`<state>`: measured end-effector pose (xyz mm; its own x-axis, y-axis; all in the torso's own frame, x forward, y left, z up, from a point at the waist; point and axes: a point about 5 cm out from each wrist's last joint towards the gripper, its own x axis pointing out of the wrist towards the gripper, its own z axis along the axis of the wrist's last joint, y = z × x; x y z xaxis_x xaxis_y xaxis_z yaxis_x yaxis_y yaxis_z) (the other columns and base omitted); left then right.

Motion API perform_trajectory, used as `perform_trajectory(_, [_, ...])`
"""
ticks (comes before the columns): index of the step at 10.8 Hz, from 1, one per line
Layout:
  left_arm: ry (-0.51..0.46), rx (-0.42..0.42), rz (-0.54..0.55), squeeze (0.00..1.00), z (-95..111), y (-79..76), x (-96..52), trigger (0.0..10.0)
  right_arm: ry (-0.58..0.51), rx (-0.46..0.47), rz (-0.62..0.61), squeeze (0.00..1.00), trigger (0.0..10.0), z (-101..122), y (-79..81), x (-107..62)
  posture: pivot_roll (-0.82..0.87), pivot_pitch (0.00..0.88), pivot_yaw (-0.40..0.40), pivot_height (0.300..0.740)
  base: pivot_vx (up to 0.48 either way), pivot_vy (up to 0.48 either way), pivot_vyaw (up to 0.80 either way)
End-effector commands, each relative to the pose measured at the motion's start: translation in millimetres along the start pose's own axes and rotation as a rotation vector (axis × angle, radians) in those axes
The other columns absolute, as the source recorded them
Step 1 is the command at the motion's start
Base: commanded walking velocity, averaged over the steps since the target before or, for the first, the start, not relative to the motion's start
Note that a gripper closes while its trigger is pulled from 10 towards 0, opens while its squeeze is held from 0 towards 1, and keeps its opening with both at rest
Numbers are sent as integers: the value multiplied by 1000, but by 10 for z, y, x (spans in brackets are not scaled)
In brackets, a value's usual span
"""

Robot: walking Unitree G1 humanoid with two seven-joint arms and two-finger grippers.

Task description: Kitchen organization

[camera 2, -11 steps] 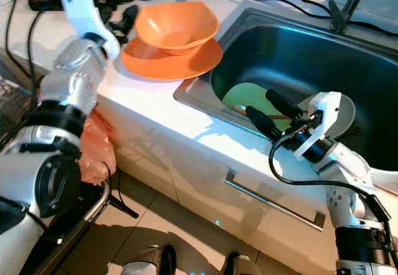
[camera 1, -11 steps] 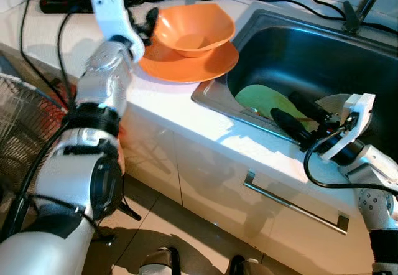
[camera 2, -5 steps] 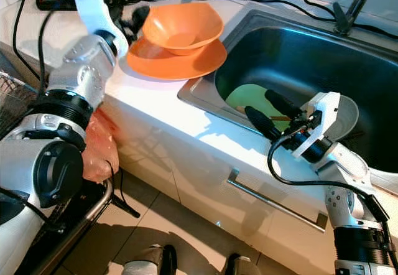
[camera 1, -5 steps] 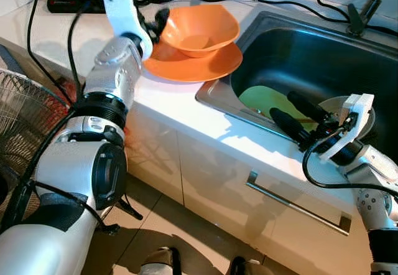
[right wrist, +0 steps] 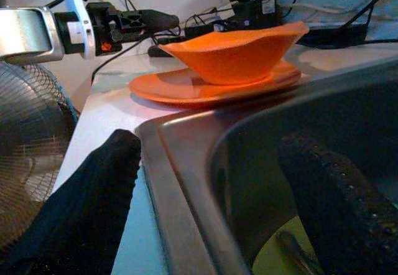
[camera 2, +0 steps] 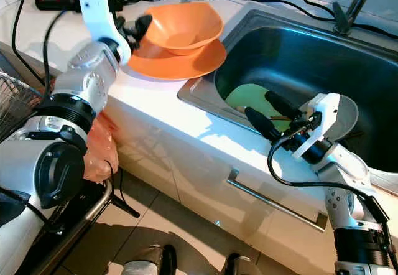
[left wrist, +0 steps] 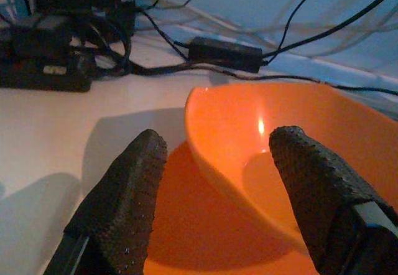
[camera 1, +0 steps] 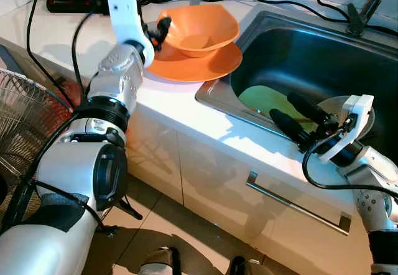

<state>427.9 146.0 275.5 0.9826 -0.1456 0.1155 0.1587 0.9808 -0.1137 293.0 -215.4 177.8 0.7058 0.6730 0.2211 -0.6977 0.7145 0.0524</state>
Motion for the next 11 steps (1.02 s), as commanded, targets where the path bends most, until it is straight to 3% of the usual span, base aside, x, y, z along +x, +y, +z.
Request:
perform_trajectory(1, [21, -8, -3, 0, -63, -7, -6, 10000, 9, -2, 7, 0, 10000, 11, 15, -16, 12, 172, 6, 740, 0, 0, 0])
perform_trajectory(6, [123, -94, -42, 0, -233, -191, 9, 10000, 20, 4, 14, 0, 10000, 4, 27, -13, 10, 184, 0, 740, 0, 0, 0])
perform_trajectory(9, [129, -89, -48, 0, -249, -218, 9, 10000, 21, 4, 14, 0, 10000, 4, 27, -13, 11, 186, 0, 740, 0, 0, 0])
perform_trajectory(10, [129, -91, -54, 0, -255, -248, 12, 9569, 21, 4, 14, 0, 10000, 4, 24, -8, 13, 189, 0, 740, 0, 0, 0])
perform_trajectory(11, [127, -105, -59, 0, -260, -267, 13, 4784, 21, 4, 15, 0, 10000, 2, 23, 5, 13, 187, 1, 740, 0, 0, 0])
